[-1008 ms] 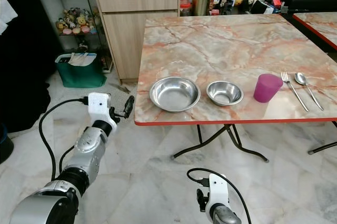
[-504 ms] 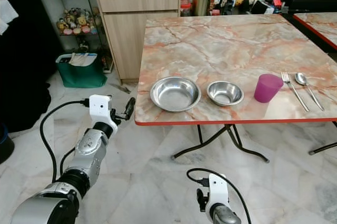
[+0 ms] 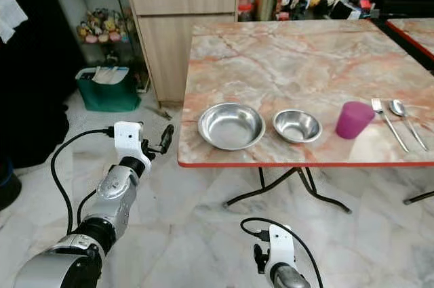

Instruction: Setting the table

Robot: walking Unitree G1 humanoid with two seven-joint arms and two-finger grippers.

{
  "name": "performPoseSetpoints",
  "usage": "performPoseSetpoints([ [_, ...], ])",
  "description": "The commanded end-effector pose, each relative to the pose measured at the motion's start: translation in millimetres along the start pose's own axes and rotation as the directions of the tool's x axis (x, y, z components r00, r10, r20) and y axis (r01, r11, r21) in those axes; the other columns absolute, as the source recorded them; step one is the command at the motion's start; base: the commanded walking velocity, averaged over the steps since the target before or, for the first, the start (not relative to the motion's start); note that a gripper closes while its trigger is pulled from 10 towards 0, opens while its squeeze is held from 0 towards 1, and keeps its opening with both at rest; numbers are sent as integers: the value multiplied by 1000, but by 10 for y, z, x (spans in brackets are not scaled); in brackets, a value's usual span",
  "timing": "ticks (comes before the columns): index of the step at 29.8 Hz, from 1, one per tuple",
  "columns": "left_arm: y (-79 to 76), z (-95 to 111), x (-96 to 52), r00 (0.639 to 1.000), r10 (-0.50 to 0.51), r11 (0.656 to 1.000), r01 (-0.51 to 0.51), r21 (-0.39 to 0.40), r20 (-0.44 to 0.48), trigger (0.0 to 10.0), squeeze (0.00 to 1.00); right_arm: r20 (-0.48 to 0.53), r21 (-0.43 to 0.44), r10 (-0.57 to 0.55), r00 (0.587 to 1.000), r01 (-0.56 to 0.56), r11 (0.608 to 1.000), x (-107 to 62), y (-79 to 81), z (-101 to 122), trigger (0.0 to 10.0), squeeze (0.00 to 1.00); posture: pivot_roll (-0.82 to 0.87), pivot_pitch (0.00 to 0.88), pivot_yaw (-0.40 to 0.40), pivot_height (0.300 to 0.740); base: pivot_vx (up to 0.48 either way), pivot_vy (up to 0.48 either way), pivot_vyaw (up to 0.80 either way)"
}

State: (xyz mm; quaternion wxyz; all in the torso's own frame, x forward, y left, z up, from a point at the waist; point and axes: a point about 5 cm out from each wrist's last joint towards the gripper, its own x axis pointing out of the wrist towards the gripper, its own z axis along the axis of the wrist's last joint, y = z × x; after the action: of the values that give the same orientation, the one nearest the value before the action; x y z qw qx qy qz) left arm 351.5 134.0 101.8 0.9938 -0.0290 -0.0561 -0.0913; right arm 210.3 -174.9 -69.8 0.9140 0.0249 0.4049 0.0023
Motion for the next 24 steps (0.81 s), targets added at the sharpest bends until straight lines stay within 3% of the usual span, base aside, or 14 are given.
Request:
performPoseSetpoints([
  [1, -64, 38, 32, 1000, -16, 1000, 16, -16, 18, 10000, 0, -8, 8, -18, 1000, 18, 1000, -12, -54, -28, 10000, 0, 66, 25, 6, 715, 341, 0, 0],
  [17, -9, 107, 52, 999, 6, 999, -3, -51, 50, 10000, 0, -9, -1, -7, 1000, 7, 1000, -8, -22, -28, 10000, 0, 73, 32, 6, 715, 341, 0, 0],
  [24, 89, 173, 97, 998, 43, 975, -30, -222, 52, 10000, 0, -12, -7, -1, 1000, 1, 1000, -8, -4, -36, 10000, 0, 76, 37, 10, 715, 0, 0, 0],
])
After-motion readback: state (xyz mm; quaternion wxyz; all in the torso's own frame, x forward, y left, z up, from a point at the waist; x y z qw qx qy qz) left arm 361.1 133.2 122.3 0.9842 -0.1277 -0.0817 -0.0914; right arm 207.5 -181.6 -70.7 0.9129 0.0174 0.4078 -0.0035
